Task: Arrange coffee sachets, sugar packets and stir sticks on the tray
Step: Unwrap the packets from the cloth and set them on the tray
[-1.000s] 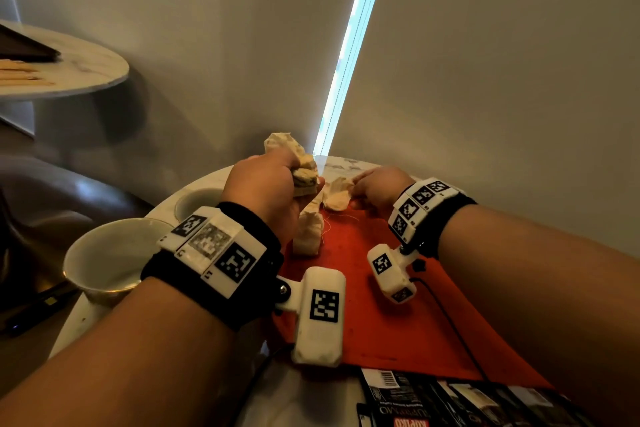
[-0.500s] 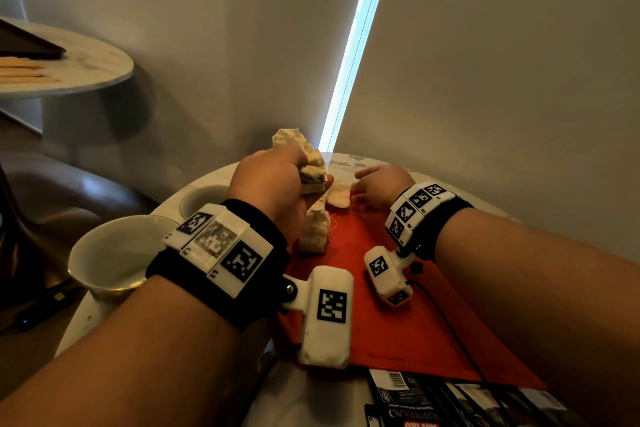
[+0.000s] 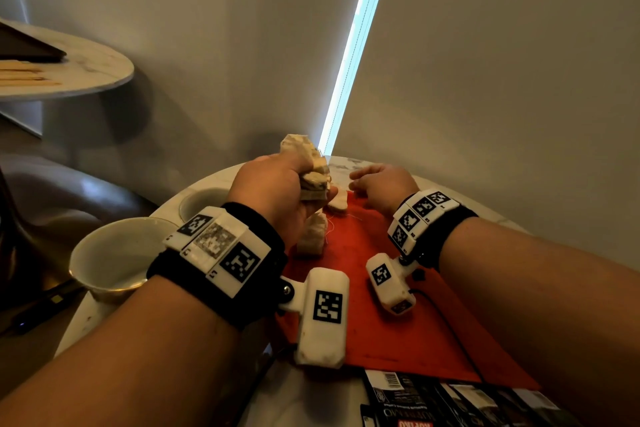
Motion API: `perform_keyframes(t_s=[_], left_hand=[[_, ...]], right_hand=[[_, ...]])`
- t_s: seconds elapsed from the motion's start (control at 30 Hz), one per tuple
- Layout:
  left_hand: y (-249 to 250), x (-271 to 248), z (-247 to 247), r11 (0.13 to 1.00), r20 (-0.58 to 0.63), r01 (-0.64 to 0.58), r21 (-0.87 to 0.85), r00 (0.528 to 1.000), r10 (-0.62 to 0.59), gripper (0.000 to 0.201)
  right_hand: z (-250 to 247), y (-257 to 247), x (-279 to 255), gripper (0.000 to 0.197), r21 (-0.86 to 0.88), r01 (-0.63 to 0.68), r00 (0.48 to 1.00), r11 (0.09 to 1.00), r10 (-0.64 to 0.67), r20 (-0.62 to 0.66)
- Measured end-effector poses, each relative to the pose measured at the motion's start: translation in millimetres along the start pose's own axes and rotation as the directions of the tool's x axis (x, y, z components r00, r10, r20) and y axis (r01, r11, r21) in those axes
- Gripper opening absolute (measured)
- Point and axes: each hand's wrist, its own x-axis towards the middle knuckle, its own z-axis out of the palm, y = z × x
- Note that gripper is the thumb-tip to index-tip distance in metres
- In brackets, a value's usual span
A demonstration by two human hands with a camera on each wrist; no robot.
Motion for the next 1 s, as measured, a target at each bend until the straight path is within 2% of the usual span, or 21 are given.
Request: perform_keyframes(t_s=[0.07, 0.13, 0.2, 0.27, 0.33, 0.4, 0.6, 0.8, 1.0], left_hand=[[0.2, -1.0, -1.1, 0.997, 0.076, 0.072, -0.021, 0.995, -0.070, 0.025], [1.7, -7.9, 1.8, 0.996, 0.108, 0.088, -0.001, 0.990, -0.087, 0.019], [1.4, -13.3, 2.3, 0.997, 0.144, 0.080, 0.021, 0.986, -0.083, 0.015], [0.0, -15.6, 2.5, 0.997, 0.157, 0.045, 0.064, 0.986, -0.054, 0.013], [-0.8, -15.9, 1.4, 0.996, 0.196, 0.028, 0.089, 0.980, -0.045, 0.017], [-0.8, -16.4, -1.0, 0.990, 0.249, 0.003, 0.143, 0.968, -0.039, 0.025], [-1.3, -21.4, -0.1, 0.982, 0.283, 0.021, 0.189, 0.956, -0.075, 0.030], [-4.8, -19.7, 0.5, 0.985, 0.306, 0.016, 0.173, 0.950, -0.069, 0.036], [-2.4, -19.4, 0.6, 0.984, 0.299, 0.022, 0.178, 0.951, -0.075, 0.030]], right_hand=[[-6.4, -6.9, -9.3, 0.011, 0.088, 0.080, 0.995, 0.993, -0.074, -0.073], [-11.6, -16.9, -24.5, 0.008, 0.245, 0.160, 0.987, 0.956, -0.152, -0.051], [-17.3, -29.5, -40.8, 0.015, 0.357, 0.220, 0.971, 0.908, -0.240, 0.013], [-22.5, -41.1, -56.4, 0.029, 0.343, 0.273, 0.935, 0.899, -0.331, 0.125], [-25.4, -46.9, -69.5, 0.042, 0.227, 0.330, 0.892, 0.916, -0.381, 0.241], [-23.2, -48.4, -78.8, 0.042, 0.157, 0.374, 0.868, 0.914, -0.404, 0.289], [-26.3, -53.4, -92.1, 0.011, 0.175, 0.393, 0.894, 0.903, -0.419, 0.158], [-31.2, -47.7, -92.7, 0.003, 0.148, 0.369, 0.918, 0.917, -0.385, 0.095], [-26.3, -44.5, -93.2, 0.007, 0.380, 0.196, 0.961, 0.904, -0.254, 0.110]])
